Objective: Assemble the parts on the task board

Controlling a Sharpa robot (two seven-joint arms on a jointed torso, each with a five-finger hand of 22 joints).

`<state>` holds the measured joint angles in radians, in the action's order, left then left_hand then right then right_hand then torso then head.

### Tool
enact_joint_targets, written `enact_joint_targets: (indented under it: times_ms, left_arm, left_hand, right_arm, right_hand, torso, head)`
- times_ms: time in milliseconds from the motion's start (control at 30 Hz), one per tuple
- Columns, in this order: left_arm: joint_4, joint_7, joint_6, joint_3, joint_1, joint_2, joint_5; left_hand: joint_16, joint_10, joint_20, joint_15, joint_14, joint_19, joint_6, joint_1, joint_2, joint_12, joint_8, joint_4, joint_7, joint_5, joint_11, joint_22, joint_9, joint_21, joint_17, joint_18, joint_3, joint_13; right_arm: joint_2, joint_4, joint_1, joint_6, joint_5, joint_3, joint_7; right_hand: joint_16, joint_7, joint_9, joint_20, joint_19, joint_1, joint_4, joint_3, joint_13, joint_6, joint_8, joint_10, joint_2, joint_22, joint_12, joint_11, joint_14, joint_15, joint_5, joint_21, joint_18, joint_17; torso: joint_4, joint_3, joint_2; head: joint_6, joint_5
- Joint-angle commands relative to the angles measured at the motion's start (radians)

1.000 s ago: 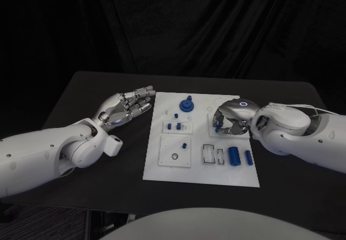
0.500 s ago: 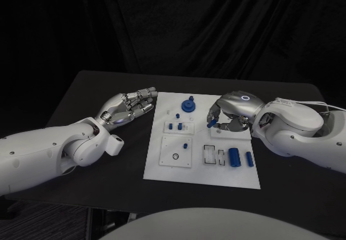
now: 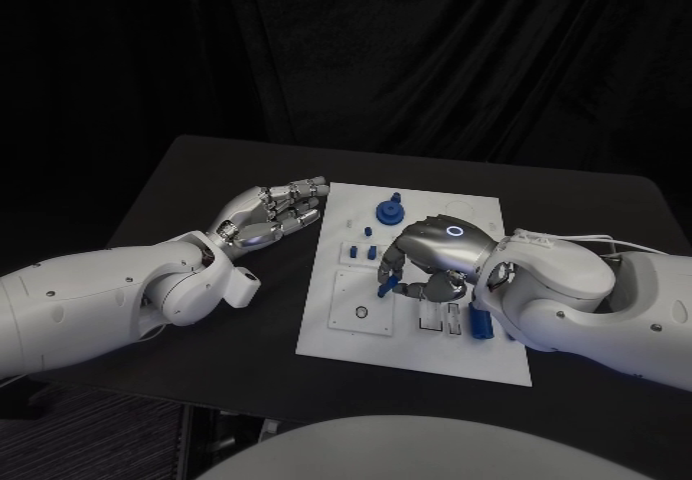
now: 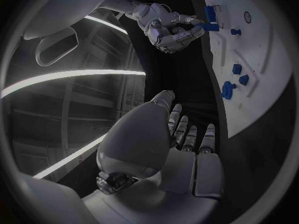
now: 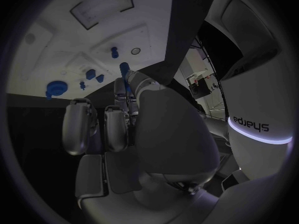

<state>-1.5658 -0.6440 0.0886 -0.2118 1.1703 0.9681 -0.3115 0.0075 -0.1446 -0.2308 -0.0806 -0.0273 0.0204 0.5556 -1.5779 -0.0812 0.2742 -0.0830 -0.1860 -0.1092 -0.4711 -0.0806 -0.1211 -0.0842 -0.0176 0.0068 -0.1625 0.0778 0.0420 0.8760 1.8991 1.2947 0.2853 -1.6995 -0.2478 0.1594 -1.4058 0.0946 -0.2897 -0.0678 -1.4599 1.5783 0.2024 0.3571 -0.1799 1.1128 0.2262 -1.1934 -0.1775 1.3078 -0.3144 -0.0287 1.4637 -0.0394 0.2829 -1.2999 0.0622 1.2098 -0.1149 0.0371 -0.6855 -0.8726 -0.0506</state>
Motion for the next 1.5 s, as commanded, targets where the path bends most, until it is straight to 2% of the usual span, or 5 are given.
enact_joint_targets:
  times_ms: [33, 367, 733, 1100, 1500]
  left_arm:
    - [0.001, -0.007, -0.015, 0.001, -0.003, -0.001, -0.001]
    - [0.010, -0.003, -0.021, 0.001, -0.007, -0.012, -0.001]
    - [0.009, -0.002, -0.022, 0.001, -0.008, -0.014, -0.001]
    - [0.013, 0.003, -0.027, 0.001, -0.009, -0.020, -0.001]
    - [0.016, 0.009, -0.032, 0.001, -0.010, -0.022, -0.001]
  left_hand:
    - [0.003, -0.001, -0.008, -0.009, 0.002, 0.001, -0.010, 0.001, -0.013, 0.006, -0.002, 0.003, -0.001, -0.005, -0.010, 0.001, 0.001, 0.000, 0.001, -0.019, 0.002, 0.001]
    - [0.003, -0.001, -0.009, -0.010, 0.002, 0.002, -0.011, 0.002, -0.014, 0.007, -0.002, 0.003, -0.003, -0.005, -0.011, 0.000, 0.001, 0.000, 0.001, -0.019, 0.002, 0.001]
    - [0.003, -0.003, -0.009, -0.011, 0.001, 0.002, -0.006, 0.002, -0.015, 0.011, -0.003, 0.004, -0.004, -0.005, -0.013, -0.003, 0.000, -0.001, 0.002, -0.019, 0.003, 0.002]
    - [0.004, -0.003, -0.009, -0.011, 0.000, 0.003, -0.007, 0.002, -0.015, 0.011, -0.004, 0.004, -0.005, -0.006, -0.014, -0.005, 0.000, -0.001, 0.002, -0.019, 0.004, 0.002]
    - [0.005, -0.004, -0.010, -0.013, -0.002, 0.003, -0.007, 0.003, -0.016, 0.012, -0.004, 0.005, -0.006, -0.007, -0.016, -0.004, 0.000, -0.001, 0.003, -0.019, 0.005, 0.002]
  right_arm:
    - [-0.025, -0.005, -0.016, -0.016, -0.075, 0.001, -0.021]
    - [-0.095, -0.033, -0.046, -0.037, -0.107, 0.001, -0.032]
    - [-0.136, -0.067, -0.058, -0.079, -0.184, 0.001, -0.031]
    - [-0.145, -0.074, -0.059, -0.121, -0.238, 0.001, -0.023]
    - [-0.152, -0.091, -0.060, -0.135, -0.247, 0.001, -0.023]
  right_hand:
    - [0.005, 0.004, -0.068, 0.003, 0.004, 0.003, -0.002, 0.005, -0.001, -0.001, -0.005, -0.003, 0.006, 0.182, 0.005, -0.002, 0.033, -0.003, 0.006, 0.004, -0.002, 0.002]
    - [0.005, 0.007, -0.067, 0.001, 0.006, 0.007, -0.008, 0.011, -0.002, -0.009, -0.016, -0.005, 0.005, 0.181, 0.010, -0.004, 0.032, -0.001, 0.008, 0.007, -0.001, 0.006]
    - [0.005, 0.008, -0.066, 0.000, 0.012, 0.008, -0.014, 0.014, -0.004, -0.005, -0.021, -0.011, 0.005, 0.178, 0.012, -0.004, 0.030, 0.000, 0.007, 0.019, 0.001, 0.008]
    - [0.005, 0.007, -0.067, 0.000, 0.014, 0.008, -0.019, 0.015, -0.007, 0.003, -0.021, -0.018, 0.003, 0.178, 0.012, -0.003, 0.029, 0.000, 0.010, 0.021, 0.001, 0.009]
    - [0.005, 0.005, -0.068, 0.000, 0.015, -0.002, -0.018, 0.014, -0.012, 0.011, -0.023, -0.026, 0.004, 0.179, 0.011, -0.001, 0.027, -0.002, 0.005, 0.022, 0.002, 0.009]
  torso:
    - [0.0023, -0.0017, -0.003]
    - [-0.0002, -0.0028, -0.003]
    - [0.0000, 0.0019, -0.002]
    - [0.0016, -0.0027, -0.003]
    - [0.0055, -0.0007, -0.001]
  head:
    - [0.000, -0.019]
    - [0.000, -0.040]
    - [0.000, -0.065]
    - [0.000, -0.065]
    - [0.000, -0.066]
